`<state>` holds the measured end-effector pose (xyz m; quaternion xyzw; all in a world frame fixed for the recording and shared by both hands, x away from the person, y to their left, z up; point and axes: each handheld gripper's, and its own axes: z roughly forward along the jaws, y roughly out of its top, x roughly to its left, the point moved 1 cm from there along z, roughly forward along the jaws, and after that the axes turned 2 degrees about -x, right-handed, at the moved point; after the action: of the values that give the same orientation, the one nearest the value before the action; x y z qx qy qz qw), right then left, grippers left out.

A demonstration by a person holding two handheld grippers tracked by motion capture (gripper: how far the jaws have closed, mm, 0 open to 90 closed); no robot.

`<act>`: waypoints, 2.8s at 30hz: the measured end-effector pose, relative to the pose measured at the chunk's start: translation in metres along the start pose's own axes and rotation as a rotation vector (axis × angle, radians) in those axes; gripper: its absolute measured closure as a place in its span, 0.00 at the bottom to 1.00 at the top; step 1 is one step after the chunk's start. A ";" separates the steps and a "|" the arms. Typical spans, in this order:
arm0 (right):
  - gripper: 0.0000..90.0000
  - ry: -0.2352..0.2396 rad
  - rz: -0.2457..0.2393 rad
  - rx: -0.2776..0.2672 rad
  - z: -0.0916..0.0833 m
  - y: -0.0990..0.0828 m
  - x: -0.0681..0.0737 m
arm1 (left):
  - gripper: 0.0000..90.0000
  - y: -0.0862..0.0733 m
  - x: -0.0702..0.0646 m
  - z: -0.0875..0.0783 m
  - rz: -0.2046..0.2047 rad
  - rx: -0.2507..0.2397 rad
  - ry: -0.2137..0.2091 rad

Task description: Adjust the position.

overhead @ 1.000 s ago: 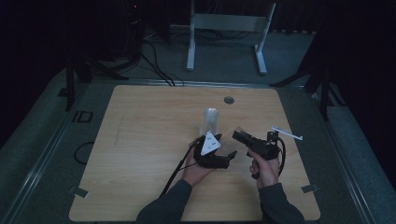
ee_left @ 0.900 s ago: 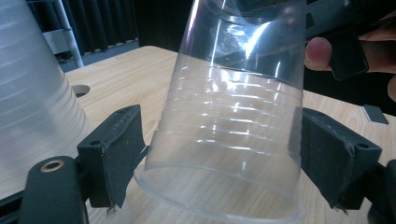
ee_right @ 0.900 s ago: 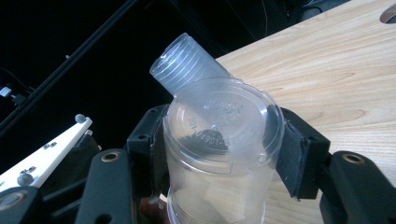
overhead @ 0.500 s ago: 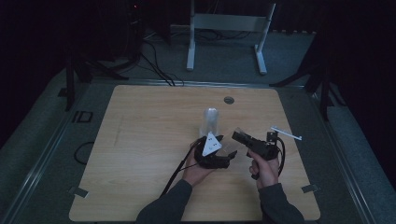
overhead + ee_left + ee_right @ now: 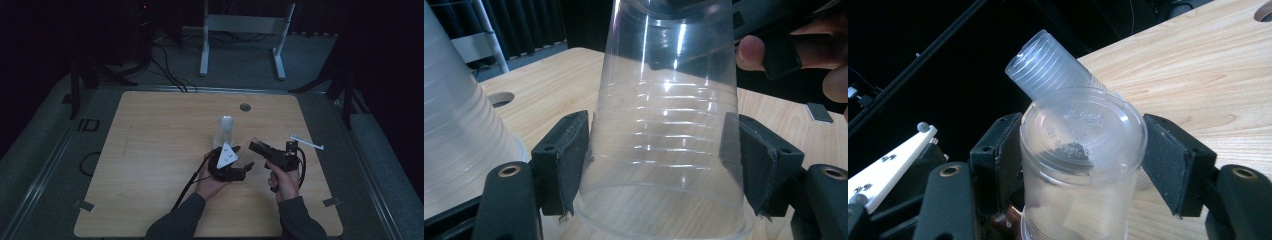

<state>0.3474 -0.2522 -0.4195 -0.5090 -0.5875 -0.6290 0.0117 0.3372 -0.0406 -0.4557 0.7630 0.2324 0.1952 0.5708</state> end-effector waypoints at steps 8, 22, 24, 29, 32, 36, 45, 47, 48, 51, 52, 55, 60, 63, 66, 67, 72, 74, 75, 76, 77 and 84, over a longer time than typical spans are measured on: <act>0.36 0.012 -0.038 0.009 -0.006 -0.001 0.002 | 0.32 0.001 0.004 -0.003 -0.004 0.004 0.004; 0.37 -0.003 -0.089 0.039 -0.019 0.000 0.000 | 0.33 0.001 0.013 -0.009 -0.013 0.017 0.016; 0.37 -0.012 -0.094 0.046 -0.020 0.000 -0.002 | 0.33 0.001 0.015 -0.011 -0.011 0.019 0.017; 0.38 -0.035 -0.102 0.055 -0.022 -0.001 -0.007 | 0.33 0.001 0.018 -0.014 -0.008 0.024 0.015; 0.38 -0.077 -0.132 0.067 -0.022 -0.001 -0.009 | 0.33 0.000 0.020 -0.017 -0.015 0.034 0.008; 0.38 -0.098 -0.151 0.082 -0.022 0.000 -0.012 | 0.33 0.000 0.021 -0.018 -0.025 0.034 -0.009; 0.38 -0.182 -0.275 0.144 -0.023 0.004 -0.011 | 0.33 0.005 0.024 -0.020 -0.034 0.044 -0.067; 0.38 -0.186 -0.292 0.149 -0.023 0.005 -0.011 | 0.33 0.006 0.024 -0.020 -0.031 0.048 -0.074; 0.38 -0.195 -0.326 0.161 -0.023 0.007 -0.008 | 0.33 0.008 0.024 -0.021 -0.024 0.052 -0.082; 0.38 -0.222 -0.387 0.187 -0.023 0.009 -0.004 | 0.33 0.010 0.023 -0.021 -0.007 0.065 -0.101; 0.38 -0.226 -0.409 0.197 -0.022 0.010 -0.003 | 0.33 0.010 0.023 -0.021 -0.007 0.065 -0.101; 0.38 -0.228 -0.463 0.223 -0.021 0.011 0.001 | 0.33 0.011 0.022 -0.021 0.006 0.084 -0.129; 0.38 -0.216 -0.519 0.255 -0.020 0.012 0.005 | 0.33 0.013 0.025 -0.024 0.015 0.108 -0.147; 0.38 -0.220 -0.534 0.257 -0.021 0.013 0.005 | 0.33 0.015 0.027 -0.026 0.018 0.110 -0.152; 0.38 -0.229 -0.540 0.258 -0.022 0.014 0.006 | 0.33 0.018 0.028 -0.028 0.017 0.113 -0.163; 0.38 -0.230 -0.545 0.259 -0.022 0.015 0.006 | 0.33 0.018 0.028 -0.028 0.017 0.113 -0.163; 0.39 -0.241 -0.556 0.272 -0.023 0.017 0.007 | 0.33 0.021 0.030 -0.033 0.031 0.125 -0.165; 0.42 -0.247 -0.571 0.278 -0.024 0.019 0.007 | 0.33 0.024 0.032 -0.034 0.050 0.141 -0.167; 0.42 -0.248 -0.575 0.281 -0.024 0.020 0.008 | 0.33 0.025 0.033 -0.035 0.055 0.145 -0.165; 0.43 -0.250 -0.580 0.285 -0.025 0.020 0.008 | 0.33 0.025 0.033 -0.035 0.055 0.145 -0.165; 0.43 -0.250 -0.587 0.288 -0.025 0.021 0.009 | 0.33 0.027 0.034 -0.036 0.061 0.146 -0.167; 0.45 -0.251 -0.617 0.311 -0.026 0.024 0.011 | 0.33 0.036 0.038 -0.041 0.083 0.148 -0.170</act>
<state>0.3409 -0.2727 -0.3891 -0.3735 -0.7987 -0.4388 -0.1735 0.3491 0.0048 -0.4089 0.8258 0.1653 0.1356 0.5219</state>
